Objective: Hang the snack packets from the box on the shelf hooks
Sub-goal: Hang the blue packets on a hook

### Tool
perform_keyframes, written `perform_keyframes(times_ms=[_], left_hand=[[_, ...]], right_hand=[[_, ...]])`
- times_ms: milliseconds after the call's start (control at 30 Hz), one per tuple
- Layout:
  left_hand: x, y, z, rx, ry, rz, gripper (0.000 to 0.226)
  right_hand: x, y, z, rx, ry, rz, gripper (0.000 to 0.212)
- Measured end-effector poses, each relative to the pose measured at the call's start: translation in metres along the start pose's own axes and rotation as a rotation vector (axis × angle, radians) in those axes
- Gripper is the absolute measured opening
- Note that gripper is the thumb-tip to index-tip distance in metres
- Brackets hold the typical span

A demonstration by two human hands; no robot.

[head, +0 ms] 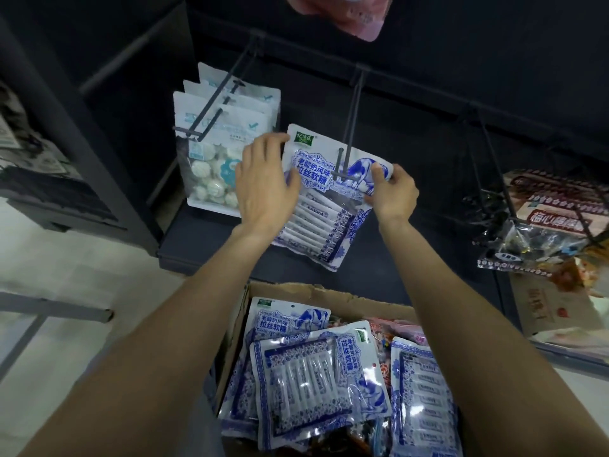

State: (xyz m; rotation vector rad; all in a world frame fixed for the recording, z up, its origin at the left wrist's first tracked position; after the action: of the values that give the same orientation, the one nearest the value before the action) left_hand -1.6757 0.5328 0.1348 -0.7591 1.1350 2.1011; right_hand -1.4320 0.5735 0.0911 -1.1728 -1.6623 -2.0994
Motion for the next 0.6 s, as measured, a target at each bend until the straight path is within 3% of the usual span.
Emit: perform_keyframes(times_ms=[100, 200, 333, 400, 600], left_hand=[[-0.007, -0.037, 0.006, 0.246, -0.149, 0.044, 0.059], [0.001, -0.082, 0.026, 0.498, -0.155, 0.17, 0.075], [0.004, -0.108, 0.046, 0.624, -0.089, 0.168, 0.078], [0.007, -0.107, 0.04, 0.649, -0.015, 0.099, 0.072], [0.021, -0.086, -0.047, 0.76, 0.163, -0.015, 0.034]], right_hand=[[0.008, -0.008, 0.013, 0.017, 0.0, 0.055, 0.026], [0.022, -0.015, 0.026, 0.101, 0.029, 0.053, 0.025], [0.031, -0.02, 0.037, 0.239, 0.044, 0.066, 0.049], [0.029, -0.011, 0.026, 0.216, 0.111, 0.022, 0.057], [-0.028, 0.01, -0.073, 0.089, 0.294, -0.018, 0.038]])
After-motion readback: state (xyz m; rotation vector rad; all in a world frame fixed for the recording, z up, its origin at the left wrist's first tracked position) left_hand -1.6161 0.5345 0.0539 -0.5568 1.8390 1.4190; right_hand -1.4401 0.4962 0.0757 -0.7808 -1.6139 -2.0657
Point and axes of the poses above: each hand's wrist, its own z-axis towards the middle knuckle, its own y-axis out of the back of the hand, x = y × z, the point moved 9 cm from there along z, towards the middle knuckle, and after that the axes turned 15 degrees about -z, right-handed, at the moved point
